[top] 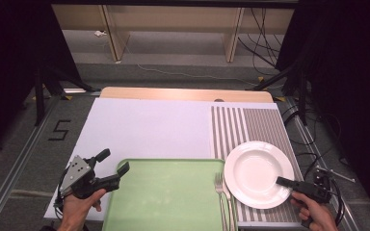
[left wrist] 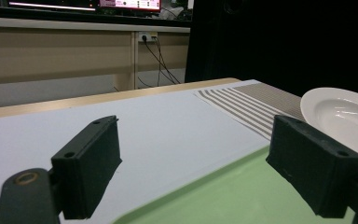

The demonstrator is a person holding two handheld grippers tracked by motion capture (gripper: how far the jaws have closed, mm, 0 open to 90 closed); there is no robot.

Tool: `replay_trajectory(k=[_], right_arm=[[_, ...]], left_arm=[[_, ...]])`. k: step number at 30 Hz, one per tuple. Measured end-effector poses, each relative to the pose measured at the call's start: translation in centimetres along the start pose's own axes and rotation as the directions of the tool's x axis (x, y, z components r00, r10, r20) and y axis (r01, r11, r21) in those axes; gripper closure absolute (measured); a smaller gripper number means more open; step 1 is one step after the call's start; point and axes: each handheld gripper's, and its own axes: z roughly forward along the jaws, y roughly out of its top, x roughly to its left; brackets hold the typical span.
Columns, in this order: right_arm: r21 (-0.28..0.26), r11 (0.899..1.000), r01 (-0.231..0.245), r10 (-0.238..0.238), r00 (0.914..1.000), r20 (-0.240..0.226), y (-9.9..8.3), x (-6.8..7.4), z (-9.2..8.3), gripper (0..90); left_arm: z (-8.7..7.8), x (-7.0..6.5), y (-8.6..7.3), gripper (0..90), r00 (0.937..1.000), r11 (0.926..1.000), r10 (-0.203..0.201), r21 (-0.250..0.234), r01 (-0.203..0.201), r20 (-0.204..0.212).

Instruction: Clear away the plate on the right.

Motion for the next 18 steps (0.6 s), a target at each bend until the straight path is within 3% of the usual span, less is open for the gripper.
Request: replay_trajectory(k=[3,6,9,11,15,18], right_arm=[[0.0,0.999,0.034,-0.034,0.9992,0.019,0.0,-0.1,-0.2,82.9],[-0.018,1.0,0.004,-0.004,1.0,0.007,0.1,0.1,-0.5,82.8],[-0.034,0.999,0.028,-0.028,0.9996,-0.005,0.1,0.5,-0.7,82.8],[-0.038,0.999,0.016,-0.017,0.9997,-0.02,0.1,1.1,-0.8,82.9],[-0.04,0.997,0.063,-0.064,0.9974,-0.033,0.1,2.2,-0.8,82.9],[-0.028,0.998,0.06,-0.061,0.9964,-0.058,0.0,3.1,-0.5,82.9]], left_arm=[[0.0,0.0,0.0,15.9,1.0,1.0,-0.003,-0.002,0.003,0.0],[0.0,0.0,0.0,15.9,1.0,1.0,-0.003,-0.001,0.003,0.0],[0.0,0.0,0.0,16.0,1.0,1.0,-0.001,-0.001,0.001,-0.002],[0.0,0.0,0.0,15.9,1.0,1.0,-0.001,-0.001,0.001,-0.001],[0.0,0.0,0.0,15.9,1.0,1.0,-0.006,-0.001,0.006,-0.002],[0.0,0.0,0.0,15.9,1.0,1.0,-0.005,-0.001,0.005,-0.002]])
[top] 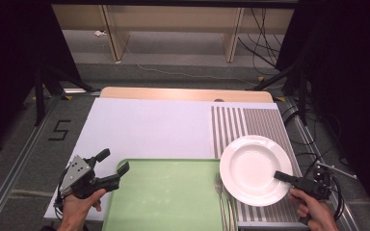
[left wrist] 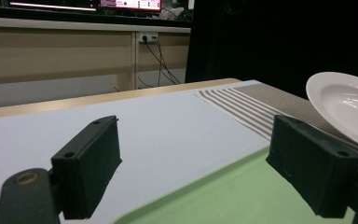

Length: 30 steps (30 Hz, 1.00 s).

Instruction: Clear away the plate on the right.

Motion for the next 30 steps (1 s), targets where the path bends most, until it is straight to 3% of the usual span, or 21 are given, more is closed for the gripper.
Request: replay_trajectory(k=[2,4,9,14,24,30], right_arm=[[0.015,1.0,0.021,-0.021,0.9997,-0.011,-0.1,0.5,0.4,82.9],[0.03,1.0,0.0,0.001,0.9999,-0.01,-0.2,1.1,0.8,83.0],[0.067,0.998,0.02,-0.017,0.9994,-0.03,-0.6,2.3,1.9,83.0],[0.074,0.994,0.081,-0.077,0.9954,-0.058,-1.0,3.4,3.3,83.0],[0.148,0.977,0.152,-0.138,0.985,-0.104,-2.2,6.2,6.1,83.0],[0.195,0.961,0.195,-0.173,0.9774,-0.121,-3.1,7.8,7.8,83.0]], left_arm=[[0.0,0.0,0.0,15.9,1.0,1.0,0.0,0.0,0.0,-0.001],[0.0,0.0,0.0,15.9,1.0,1.0,-0.001,0.001,0.001,0.0],[0.0,0.0,0.0,15.9,1.0,1.0,0.0,0.0,0.0,-0.002],[0.0,0.0,0.0,15.9,1.0,1.0,-0.001,0.0,0.001,-0.002],[-0.1,0.1,0.0,15.9,1.0,1.0,0.0,-0.002,0.0,-0.003],[-0.1,0.1,0.0,15.9,1.0,1.0,0.001,-0.002,-0.001,-0.003]])
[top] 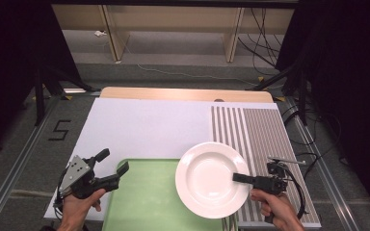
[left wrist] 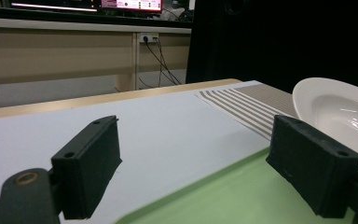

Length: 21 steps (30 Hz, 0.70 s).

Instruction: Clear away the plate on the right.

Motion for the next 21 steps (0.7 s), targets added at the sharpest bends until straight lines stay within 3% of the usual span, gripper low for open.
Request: replay_trajectory(k=[8,21], right_arm=[[0.066,0.997,0.039,-0.037,0.9989,-0.028,-0.4,1.7,2.8,82.9],[0.145,0.987,0.074,-0.069,0.9967,-0.044,-0.9,3.5,5.7,82.9]], left_arm=[[0.0,0.0,0.0,15.9,1.0,1.0,-0.001,-0.001,0.001,0.001],[0.0,0.0,0.0,15.9,1.0,1.0,-0.001,-0.002,0.001,0.003]])
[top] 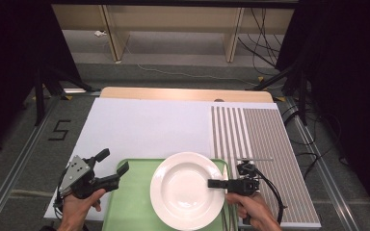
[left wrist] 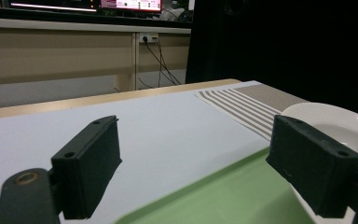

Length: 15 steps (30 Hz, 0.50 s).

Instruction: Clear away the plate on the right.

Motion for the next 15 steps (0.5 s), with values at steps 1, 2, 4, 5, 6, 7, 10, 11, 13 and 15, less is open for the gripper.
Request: replay_trajectory(k=[1,2,4,5,6,7,10,11,13,15], right_arm=[[0.005,1.0,-0.006,0.006,1.0,-0.001,0.0,0.2,0.2,82.9],[0.006,1.0,0.006,-0.006,1.0,-0.003,0.0,0.2,0.3,82.9],[0.007,1.0,0.004,-0.004,1.0,0.0,0.1,0.3,0.7,82.9],[0.016,1.0,0.014,-0.014,0.9999,0.003,0.1,0.4,0.9,82.9],[0.024,1.0,0.006,-0.006,1.0,0.005,0.1,0.5,1.0,82.9],[0.022,1.0,0.016,-0.016,0.9999,0.003,0.2,0.6,1.2,82.9],[0.047,0.999,0.003,-0.004,1.0,0.007,0.2,0.9,1.6,82.8],[0.066,0.998,-0.012,0.011,0.9999,0.008,0.3,1.1,1.7,82.9],[0.072,0.997,-0.006,0.006,0.9999,0.009,0.3,1.3,2.2,82.9],[0.079,0.997,-0.003,0.002,0.9999,0.013,0.4,1.4,2.6,82.8]], left_arm=[[0.0,0.0,0.0,15.9,1.0,1.0,0.001,0.001,-0.001,0.0],[0.0,0.0,0.0,15.9,1.0,1.0,0.001,0.001,-0.001,0.0],[0.0,0.0,0.0,15.9,1.0,1.0,0.0,0.001,0.0,0.0],[0.0,0.0,0.0,15.9,1.0,1.0,0.001,0.001,-0.001,0.0],[0.0,0.0,0.0,15.9,1.0,1.0,0.001,0.001,-0.001,0.0],[0.0,0.0,0.0,15.9,1.0,1.0,0.0,0.001,0.0,0.0],[0.0,0.0,0.0,15.9,1.0,1.0,0.0,0.0,0.0,0.001],[0.0,0.0,0.0,15.9,1.0,1.0,0.0,0.0,0.0,0.001],[0.0,0.0,0.0,15.9,1.0,1.0,0.0,0.0,0.0,0.001],[0.0,0.0,0.0,15.9,1.0,1.0,-0.001,-0.001,0.001,0.001]])
